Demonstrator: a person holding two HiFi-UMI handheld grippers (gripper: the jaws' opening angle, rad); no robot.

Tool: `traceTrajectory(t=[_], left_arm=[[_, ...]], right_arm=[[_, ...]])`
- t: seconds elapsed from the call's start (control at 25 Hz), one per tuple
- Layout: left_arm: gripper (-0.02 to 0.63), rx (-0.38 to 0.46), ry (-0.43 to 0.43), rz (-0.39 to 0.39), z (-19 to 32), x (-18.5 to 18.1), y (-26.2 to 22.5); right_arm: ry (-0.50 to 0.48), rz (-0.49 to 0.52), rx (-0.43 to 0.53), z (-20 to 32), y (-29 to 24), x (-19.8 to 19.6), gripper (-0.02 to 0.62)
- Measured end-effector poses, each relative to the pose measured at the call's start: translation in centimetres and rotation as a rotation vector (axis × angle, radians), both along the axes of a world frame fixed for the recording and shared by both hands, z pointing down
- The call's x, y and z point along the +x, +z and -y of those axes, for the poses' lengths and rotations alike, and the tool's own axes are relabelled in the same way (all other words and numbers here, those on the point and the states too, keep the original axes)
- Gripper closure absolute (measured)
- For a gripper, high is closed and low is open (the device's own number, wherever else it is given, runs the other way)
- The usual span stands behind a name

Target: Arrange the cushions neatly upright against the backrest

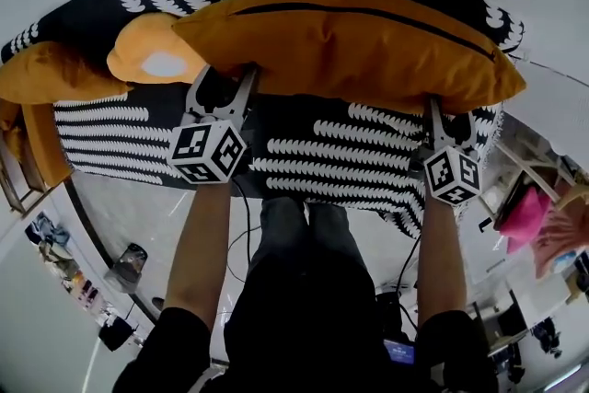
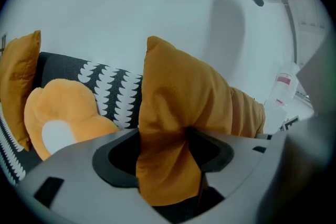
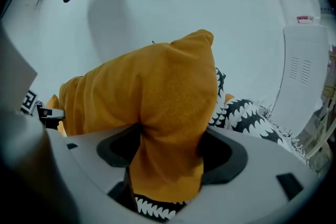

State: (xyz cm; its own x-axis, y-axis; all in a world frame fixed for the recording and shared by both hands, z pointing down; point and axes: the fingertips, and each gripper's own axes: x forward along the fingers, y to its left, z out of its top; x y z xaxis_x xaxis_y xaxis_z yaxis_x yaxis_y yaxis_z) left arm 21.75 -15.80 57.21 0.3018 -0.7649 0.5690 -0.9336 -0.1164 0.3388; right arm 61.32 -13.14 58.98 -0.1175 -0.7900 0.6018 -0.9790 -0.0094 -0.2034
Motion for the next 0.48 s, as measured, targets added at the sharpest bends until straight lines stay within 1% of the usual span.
traceTrajectory(t=[0.04,0.08,0.12,0.16,0.2,0.28,0.36,0.48], left_arm=[[0.317,-0.005,-0.030,0.004,-0.1,-0.2,0.0],[0.294,-0.017,-0.069,0.004,-0.4,-0.6,0.1],[0.291,-0.034,-0.108,-0.001,-1.0,-1.0,0.3],[0.268,-0.051,-0.134,-0.008,-1.7,-1.2,0.5],[0.264,-0.066,-0.145,-0.015,-2.5,-1.1,0.7],[0.264,-0.087,-0.135,-0.033,-4.4,-0.2,0.6],[0.264,-0.094,-0.100,-0.053,-6.0,1.1,-0.1],[0.265,-0.068,-0.041,-0.059,-7.5,2.7,-2.2]], right_arm=[[0.007,-0.003,-0.002,0.0,0.0,0.2,0.247],[0.015,-0.002,-0.006,-0.1,0.0,0.4,0.241],[0.025,0.003,-0.012,-0.5,0.0,0.5,0.232],[0.037,0.013,-0.019,-0.9,0.0,0.5,0.223],[0.047,0.022,-0.026,-1.5,0.0,0.6,0.221],[0.048,0.024,-0.032,-2.9,-0.6,0.6,0.216],[0.022,0.013,-0.024,-4.2,-1.7,0.2,0.216],[-0.027,0.005,0.007,-5.9,-4.1,-0.6,0.218]])
